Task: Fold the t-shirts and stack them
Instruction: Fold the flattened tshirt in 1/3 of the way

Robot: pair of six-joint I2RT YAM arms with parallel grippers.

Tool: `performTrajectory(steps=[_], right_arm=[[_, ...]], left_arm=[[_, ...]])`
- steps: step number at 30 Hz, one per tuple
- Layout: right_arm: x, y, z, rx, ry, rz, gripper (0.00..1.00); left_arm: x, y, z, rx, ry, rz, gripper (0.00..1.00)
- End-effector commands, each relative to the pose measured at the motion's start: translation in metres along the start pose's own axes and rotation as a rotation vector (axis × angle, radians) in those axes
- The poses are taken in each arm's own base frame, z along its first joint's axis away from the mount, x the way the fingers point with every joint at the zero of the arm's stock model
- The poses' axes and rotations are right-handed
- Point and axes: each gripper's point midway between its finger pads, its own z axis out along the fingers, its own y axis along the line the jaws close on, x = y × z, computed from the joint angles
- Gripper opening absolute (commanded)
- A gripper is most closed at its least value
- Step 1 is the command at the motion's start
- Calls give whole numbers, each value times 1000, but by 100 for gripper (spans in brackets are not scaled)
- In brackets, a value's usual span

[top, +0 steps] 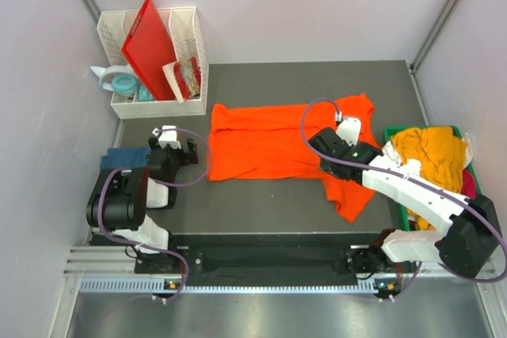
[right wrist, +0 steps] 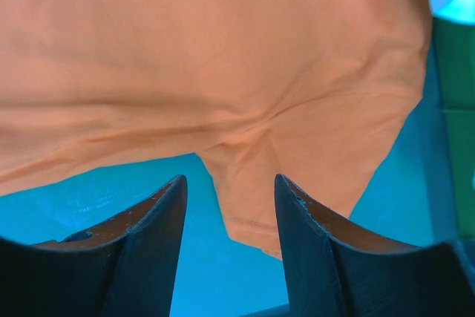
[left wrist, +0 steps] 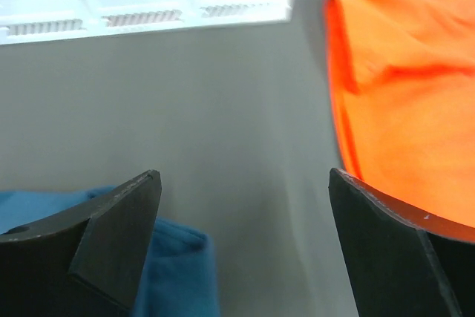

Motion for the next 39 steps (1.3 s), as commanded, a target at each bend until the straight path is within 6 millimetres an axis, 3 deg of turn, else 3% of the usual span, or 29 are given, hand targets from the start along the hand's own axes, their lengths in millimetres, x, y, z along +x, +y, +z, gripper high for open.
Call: performTrajectory(steps=[1, 4, 11, 13, 18, 22, 28, 32, 33, 34, 36, 37, 38, 39], right_arm=[[-44, 4, -19, -15, -123, -14, 51], [-60, 4, -21, -20, -169, -10, 51], [-123, -15, -51, -14, -427, 76, 51], [-128, -16, -50, -19, -458, 67, 51], [-117, -7, -39, -51, -416, 73, 50], [-106, -4, -44, -98, -359, 57, 50], [-90, -27, -54, -102, -351, 6, 50], [-91, -47, -59, -41, -381, -45, 51], [-90, -50, -58, -29, -382, -57, 51], [-88, -50, -56, -24, -382, -66, 51], [-88, -50, -54, -16, -378, -79, 51], [-86, -49, -51, -13, -367, -89, 51], [-85, -47, -49, -17, -363, -90, 51], [-87, -44, -49, -23, -366, -84, 51]], left_arm=[[-23, 10, 16, -66, -47, -33, 99], [-24, 10, 17, -67, -53, -27, 99], [-25, 10, 17, -67, -57, -25, 99], [-25, 11, 17, -69, -56, -26, 99], [-25, 10, 17, -67, -56, -27, 99], [-25, 10, 17, -67, -56, -27, 99], [-25, 10, 17, -67, -57, -27, 99], [-25, 11, 17, -74, -57, -27, 99], [-28, 3, 17, -65, -67, 1, 99], [-29, 11, 13, -158, -71, 3, 99], [-44, 5, 7, -184, -103, 47, 99], [-39, 8, 11, -236, -12, 78, 99], [-43, -3, 15, -205, 31, 106, 99], [-85, -22, 27, -167, -25, 114, 99]])
